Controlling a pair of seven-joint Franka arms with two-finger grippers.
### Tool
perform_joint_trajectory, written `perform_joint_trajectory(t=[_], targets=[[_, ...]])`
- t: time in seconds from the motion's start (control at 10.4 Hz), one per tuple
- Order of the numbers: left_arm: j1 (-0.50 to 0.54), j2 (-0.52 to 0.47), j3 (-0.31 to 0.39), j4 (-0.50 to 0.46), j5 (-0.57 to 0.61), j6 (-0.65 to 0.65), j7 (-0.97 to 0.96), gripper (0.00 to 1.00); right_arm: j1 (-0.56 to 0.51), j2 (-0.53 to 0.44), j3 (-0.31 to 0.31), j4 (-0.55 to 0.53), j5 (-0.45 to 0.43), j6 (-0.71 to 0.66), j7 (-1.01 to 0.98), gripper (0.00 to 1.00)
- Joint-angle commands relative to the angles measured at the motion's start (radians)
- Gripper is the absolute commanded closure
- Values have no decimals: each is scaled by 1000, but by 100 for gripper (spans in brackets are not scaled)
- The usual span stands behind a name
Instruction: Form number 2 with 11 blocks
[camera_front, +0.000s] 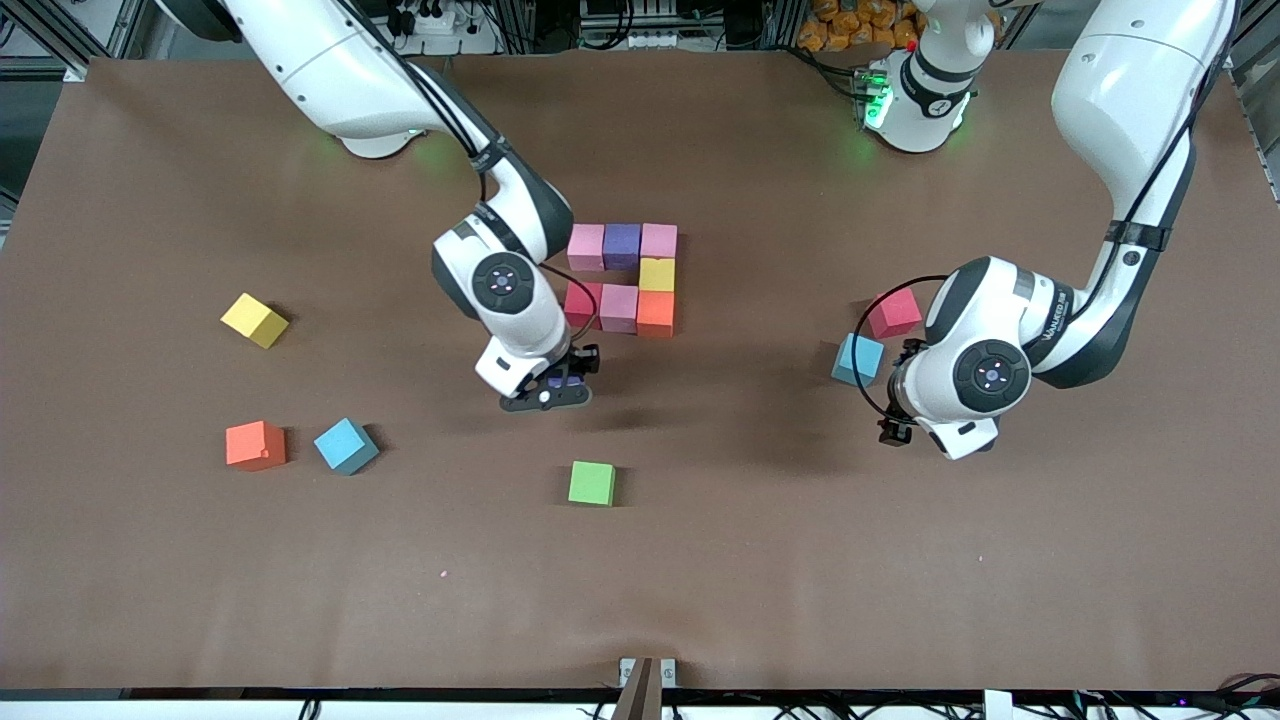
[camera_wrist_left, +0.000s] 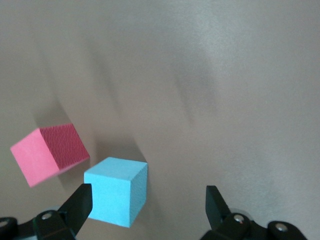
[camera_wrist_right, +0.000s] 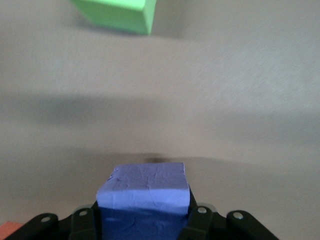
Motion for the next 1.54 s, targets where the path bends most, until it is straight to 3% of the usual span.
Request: perform_joint_trajectory(t=[0.0,0.29,0.48,1.06,1.25,1.45], targets=[[9,-35,-6,-44,7,18,127,0,32,-1,-12,-53,-22,48,51,79],[40,-39,-32,-90,4,30,331,0,32,-16,-9,-76,-22,43,147,79],[125,-41,-122,-141,5,65,369,0,37,-15,-7,-76,-22,45,196,79],[130,-121,-150,-319,10,246,18,0,55,-20,-6,-77,-28,39,218,79],[133,-127,-150,-361,42,269,-45,0,69,-19,-6,-97,-82,37,221,79],[137,-186,-149,-462,51,387,-131,0,71,-21,-6,-105,-93,37,223,79]])
